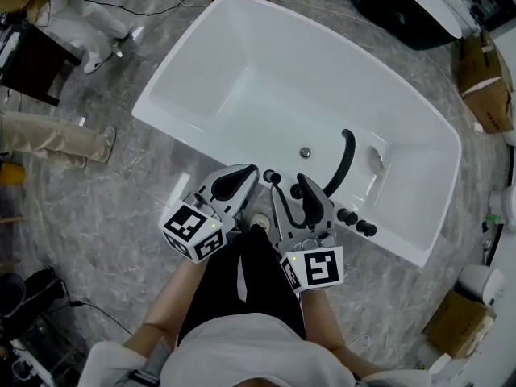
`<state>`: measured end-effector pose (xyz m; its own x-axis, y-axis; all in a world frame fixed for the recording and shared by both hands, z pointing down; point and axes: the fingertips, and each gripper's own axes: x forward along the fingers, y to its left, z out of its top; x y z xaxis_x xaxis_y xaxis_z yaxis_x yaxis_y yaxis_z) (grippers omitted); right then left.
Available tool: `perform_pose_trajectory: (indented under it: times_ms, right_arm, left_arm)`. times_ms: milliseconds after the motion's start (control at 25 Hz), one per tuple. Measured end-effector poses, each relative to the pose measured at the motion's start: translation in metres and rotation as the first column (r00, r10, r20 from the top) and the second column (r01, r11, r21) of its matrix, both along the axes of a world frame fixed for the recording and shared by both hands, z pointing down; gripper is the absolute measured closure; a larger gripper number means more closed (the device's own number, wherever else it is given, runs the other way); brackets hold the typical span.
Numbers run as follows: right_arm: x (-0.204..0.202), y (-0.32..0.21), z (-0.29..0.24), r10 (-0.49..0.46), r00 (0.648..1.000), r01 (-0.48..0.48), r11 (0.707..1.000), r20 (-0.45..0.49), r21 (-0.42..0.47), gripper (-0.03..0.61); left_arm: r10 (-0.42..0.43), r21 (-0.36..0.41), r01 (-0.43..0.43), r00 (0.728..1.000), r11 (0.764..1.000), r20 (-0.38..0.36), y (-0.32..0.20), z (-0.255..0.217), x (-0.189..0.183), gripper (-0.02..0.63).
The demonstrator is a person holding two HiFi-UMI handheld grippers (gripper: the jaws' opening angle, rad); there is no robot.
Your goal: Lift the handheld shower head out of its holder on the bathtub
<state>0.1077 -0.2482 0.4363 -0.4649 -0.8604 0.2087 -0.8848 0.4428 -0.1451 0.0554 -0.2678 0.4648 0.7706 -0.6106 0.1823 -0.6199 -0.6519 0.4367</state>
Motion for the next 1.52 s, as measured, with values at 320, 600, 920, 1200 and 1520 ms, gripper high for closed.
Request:
perform_pose_trajectory:
  times_ms: [320,600,920,1200,1520]
  right_arm:
    - [0.001,0.001,0.021,-0.005,1.0,0.004,0.999,-0.022,-0.036,0.394]
    - [0.003,-0.002,0.052,-0.014,0.999,0.011,0.997,-0.039,-0.071,0.394]
    - [-0.002,-0.003,0.086,-0.021,0.998,0.016,0.994,-0.052,-0.107,0.394]
    - [-0.007,-0.012,0.112,-0.013,0.997,0.005,0.994,-0.078,-0.108,0.391]
    - [-0.005,-0.02,0.149,-0.02,0.989,0.001,0.992,-0.146,-0.124,0.39]
  left_arm:
    - [0.023,-0.027,-0.022,1.0,0.999,0.0,-0.002,0.02,0.003,0.603]
    - [0.031,-0.052,-0.03,0.999,0.998,0.009,-0.004,0.045,0.004,0.603]
    - [0.042,-0.097,-0.041,0.999,0.994,0.003,0.003,0.08,-0.001,0.603]
    - [0.068,-0.118,-0.067,0.998,0.991,0.005,-0.001,0.107,-0.002,0.603]
    - [0.084,-0.153,-0.085,0.996,0.985,-0.01,-0.004,0.141,0.002,0.603]
